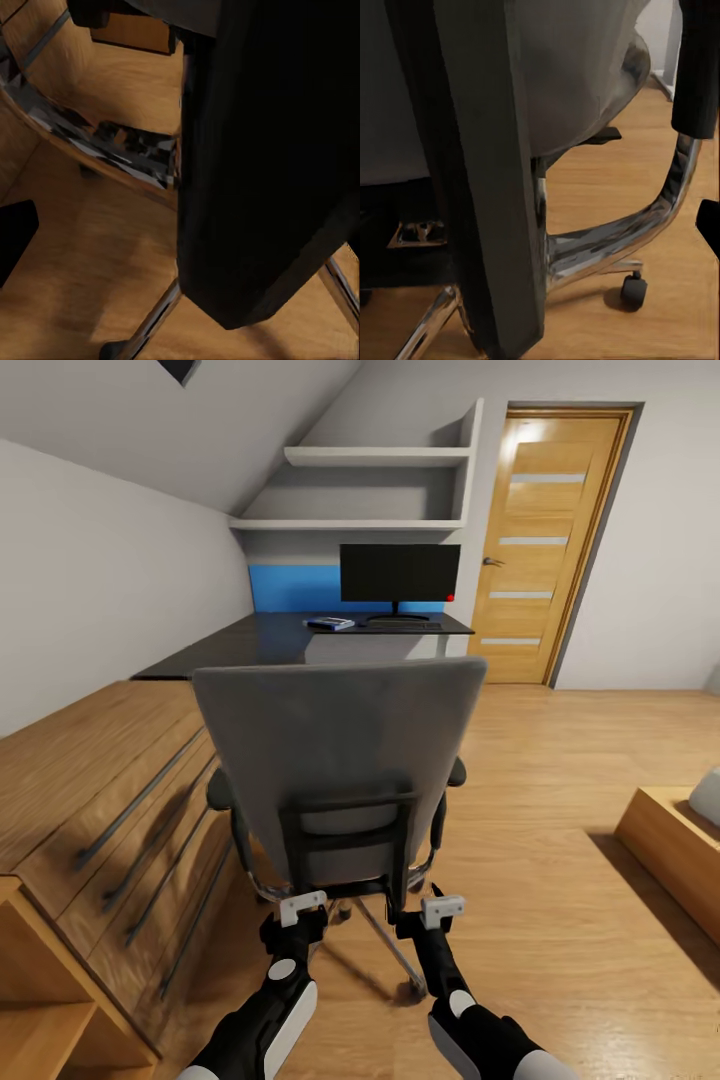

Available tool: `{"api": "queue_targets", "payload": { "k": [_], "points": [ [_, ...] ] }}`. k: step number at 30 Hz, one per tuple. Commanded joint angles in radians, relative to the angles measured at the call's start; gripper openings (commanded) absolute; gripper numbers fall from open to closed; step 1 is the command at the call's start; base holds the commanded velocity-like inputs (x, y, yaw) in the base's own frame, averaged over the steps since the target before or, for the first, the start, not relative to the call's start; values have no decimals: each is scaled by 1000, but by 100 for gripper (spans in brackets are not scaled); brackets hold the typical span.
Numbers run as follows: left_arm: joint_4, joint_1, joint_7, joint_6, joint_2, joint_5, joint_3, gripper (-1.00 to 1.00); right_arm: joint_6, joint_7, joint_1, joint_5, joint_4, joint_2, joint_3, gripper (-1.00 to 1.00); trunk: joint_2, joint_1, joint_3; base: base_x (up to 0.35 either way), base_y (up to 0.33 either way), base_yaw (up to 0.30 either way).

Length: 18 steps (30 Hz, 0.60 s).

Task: In the bedroom, organize the workspace by keeping the computer under the desk, ensuring the monitor is on the desk, placing the keyboard on the desk next to the monitor, placing the mouse on the desk next to the keyboard, moving the folder from the swivel chair onto the desk next to the mouse, stacking the notebook on top of the folder with the pen on top of the notebook, and positioning the swivel chair next to the desk.

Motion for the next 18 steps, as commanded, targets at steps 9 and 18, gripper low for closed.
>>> {"api": "queue_targets", "payload": {
  "k": [9, 18],
  "points": [
    [-19, -1, 5, -5, 6, 11, -6, 100, -3, -9, -1, -4, 1, 0, 8, 100, 0, 0, -1, 78, 0, -96],
    [-28, -1, 5, -4, 16, 12, -6, 100, -4, -8, -1, -3, 1, 0, 8, 100, 0, 0, -1, 265, 0, -4]
  ]
}}
